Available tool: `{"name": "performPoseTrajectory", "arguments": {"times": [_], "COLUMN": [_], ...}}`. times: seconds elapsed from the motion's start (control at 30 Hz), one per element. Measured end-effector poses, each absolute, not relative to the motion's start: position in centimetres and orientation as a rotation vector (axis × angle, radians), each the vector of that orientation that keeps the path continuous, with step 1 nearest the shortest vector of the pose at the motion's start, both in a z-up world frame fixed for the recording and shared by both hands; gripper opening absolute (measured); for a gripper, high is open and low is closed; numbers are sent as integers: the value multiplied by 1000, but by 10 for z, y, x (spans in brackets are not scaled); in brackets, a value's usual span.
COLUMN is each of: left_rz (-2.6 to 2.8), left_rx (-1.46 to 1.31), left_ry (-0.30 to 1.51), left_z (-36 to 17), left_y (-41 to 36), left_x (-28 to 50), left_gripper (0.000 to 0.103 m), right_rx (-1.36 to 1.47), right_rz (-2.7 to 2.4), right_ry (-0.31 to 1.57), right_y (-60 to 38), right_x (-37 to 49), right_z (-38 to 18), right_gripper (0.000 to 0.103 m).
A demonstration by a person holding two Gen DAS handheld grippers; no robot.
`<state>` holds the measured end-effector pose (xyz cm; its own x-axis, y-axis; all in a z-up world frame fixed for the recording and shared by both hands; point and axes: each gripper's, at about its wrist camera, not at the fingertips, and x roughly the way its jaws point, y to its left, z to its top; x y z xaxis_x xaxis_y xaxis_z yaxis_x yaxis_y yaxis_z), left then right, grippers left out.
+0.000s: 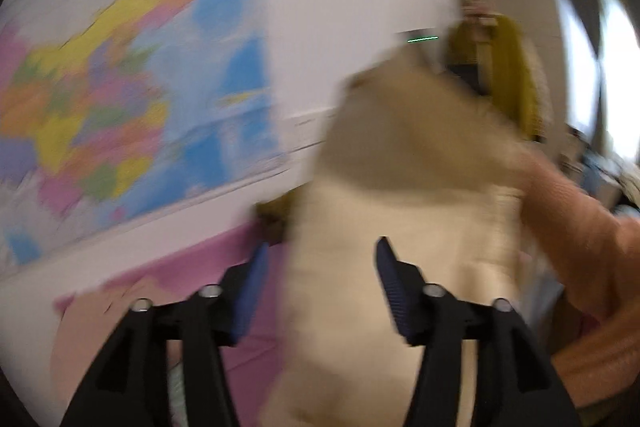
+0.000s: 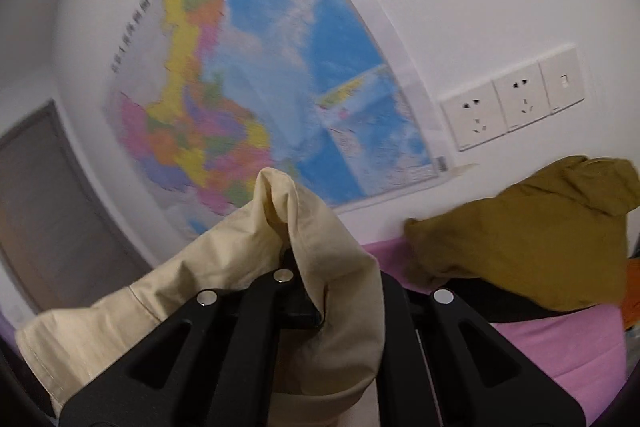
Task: Fold large clothes
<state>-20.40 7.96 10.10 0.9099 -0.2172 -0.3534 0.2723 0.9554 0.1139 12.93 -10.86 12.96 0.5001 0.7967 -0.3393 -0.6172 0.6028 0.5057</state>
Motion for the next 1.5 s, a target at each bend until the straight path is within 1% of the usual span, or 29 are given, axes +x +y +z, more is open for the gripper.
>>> {"name": "performPoseTrajectory", "arguments": {"times": [0.03,0.1,0.13,0.2,0.3,0.33,0.37,0.4,0.43,0.47,0.5,0.53,0.6,0.7,0.8,0.9,1.1,1.27,1.4,1.5], "left_rz": [-350,-428,-445,-460,-353,-303,-268,-225,-180,-175,-181,-172,-139,-25,2,-5,23,69,150,219], "left_rx": [179,236,251,295,412,451,475,495,475,421,342,249,105,-93,-169,-173,-143,-122,-63,-29], "left_ry": [352,366,375,448,573,609,629,648,671,684,681,656,581,417,336,286,144,-17,-45,4], "left_z": [97,87,83,61,21,5,-4,-13,-19,-18,-12,0,26,71,96,116,174,236,268,279], "left_y": [64,37,26,6,-19,-21,-21,-17,-7,6,24,46,88,160,192,200,197,191,176,173], "left_x": [-209,-210,-212,-205,-190,-182,-182,-176,-171,-171,-172,-176,-183,-210,-228,-237,-250,-306,-324,-303], "left_gripper": [68,69,74,84,84,81,76,54,30,21,5,3,3,2,2,2,2,3,3,3], "right_rx": [349,360,369,370,373,371,363,362,367,362,353,340,340,327,277,245,192,215,218,241], "right_rz": [866,863,850,855,869,875,882,899,915,931,942,961,998,1054,1107,1134,1173,1204,1211,1200], "right_ry": [602,637,657,678,693,691,683,674,671,664,657,645,630,585,490,394,202,67,42,109], "right_y": [-107,-104,-101,-98,-99,-100,-102,-106,-110,-115,-118,-125,-140,-160,-181,-198,-217,-241,-243,-234], "right_x": [134,143,148,153,153,151,148,144,141,137,133,127,116,96,61,22,-52,-95,-107,-82], "right_z": [124,111,104,99,96,98,100,103,106,110,113,118,128,145,171,200,252,295,313,308], "right_gripper": [4,4,4,4,4,4,4,4,4,4,4,4,4,4,4,4,4,4,4,4]}}
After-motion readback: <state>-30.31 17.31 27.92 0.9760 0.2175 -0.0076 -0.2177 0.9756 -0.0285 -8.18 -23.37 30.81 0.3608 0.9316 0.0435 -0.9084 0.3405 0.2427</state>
